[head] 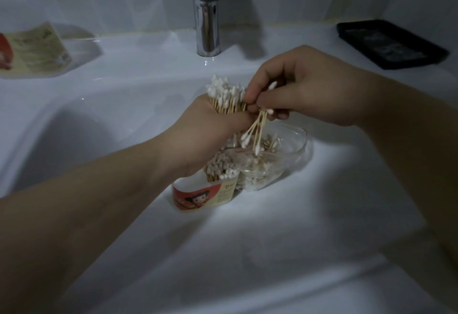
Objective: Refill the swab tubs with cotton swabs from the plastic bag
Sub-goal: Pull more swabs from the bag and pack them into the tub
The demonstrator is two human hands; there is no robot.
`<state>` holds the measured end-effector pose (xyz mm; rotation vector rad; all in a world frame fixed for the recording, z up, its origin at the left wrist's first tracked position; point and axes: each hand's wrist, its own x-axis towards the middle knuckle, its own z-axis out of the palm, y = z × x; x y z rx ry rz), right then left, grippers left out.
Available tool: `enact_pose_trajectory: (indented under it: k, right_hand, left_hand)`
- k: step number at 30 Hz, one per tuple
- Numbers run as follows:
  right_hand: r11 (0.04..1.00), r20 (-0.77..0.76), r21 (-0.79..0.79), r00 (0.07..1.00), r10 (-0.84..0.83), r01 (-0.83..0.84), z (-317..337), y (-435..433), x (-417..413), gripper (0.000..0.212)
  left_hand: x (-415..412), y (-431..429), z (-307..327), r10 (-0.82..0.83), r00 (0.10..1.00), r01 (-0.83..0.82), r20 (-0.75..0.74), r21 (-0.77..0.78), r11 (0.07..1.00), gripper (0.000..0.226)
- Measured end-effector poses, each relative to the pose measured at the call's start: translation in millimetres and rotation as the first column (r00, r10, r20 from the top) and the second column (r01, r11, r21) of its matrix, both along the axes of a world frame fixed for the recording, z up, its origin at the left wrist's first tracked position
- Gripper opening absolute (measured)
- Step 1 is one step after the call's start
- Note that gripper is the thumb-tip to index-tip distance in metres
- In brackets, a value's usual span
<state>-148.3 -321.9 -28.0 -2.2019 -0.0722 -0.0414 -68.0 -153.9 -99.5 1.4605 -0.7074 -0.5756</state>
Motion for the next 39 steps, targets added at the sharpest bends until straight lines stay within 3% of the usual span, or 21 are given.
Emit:
enact_pose_trajectory:
  k: [13,21,26,31,35,39]
  right_hand:
    - [0.994,0.002,-0.092,0.998,-0.055,0.055,-3,1,3,0.019]
    - [0.968,-0.020,-0.244,0.998,-0.062,0.055,-3,5,3,0.024]
    - [0.950,-0.007,-0.291,0.993,-0.121,0.114,1,-3,2,0.021]
    - [0.939,-0.097,-0.327,0.985,-0.145,0.106,-3,-5,2,0.018]
    - [0.950,-0.105,-0.291,0.983,-0.152,0.116,-5,-5,3,0.022]
    - [0.973,-0.081,-0.184,0.985,-0.154,0.137,-2,-10,3,0.026]
  left_hand:
    - [-4,0,0,0.174,0.983,-0.168,-0.054,0.105,0.980,0.028]
    - [-5,2,4,0.104,0.964,-0.076,-0.244,0.123,0.989,0.018]
    - [-6,1,4,0.101,0.956,-0.069,-0.275,0.125,0.990,0.015]
    - [-5,1,9,0.080,0.957,-0.047,-0.279,0.124,0.991,0.010]
    - [-4,0,6,0.147,0.975,-0.116,-0.168,0.184,0.976,0.017]
    - [-4,0,8,0.176,0.963,-0.141,-0.202,0.179,0.974,0.021]
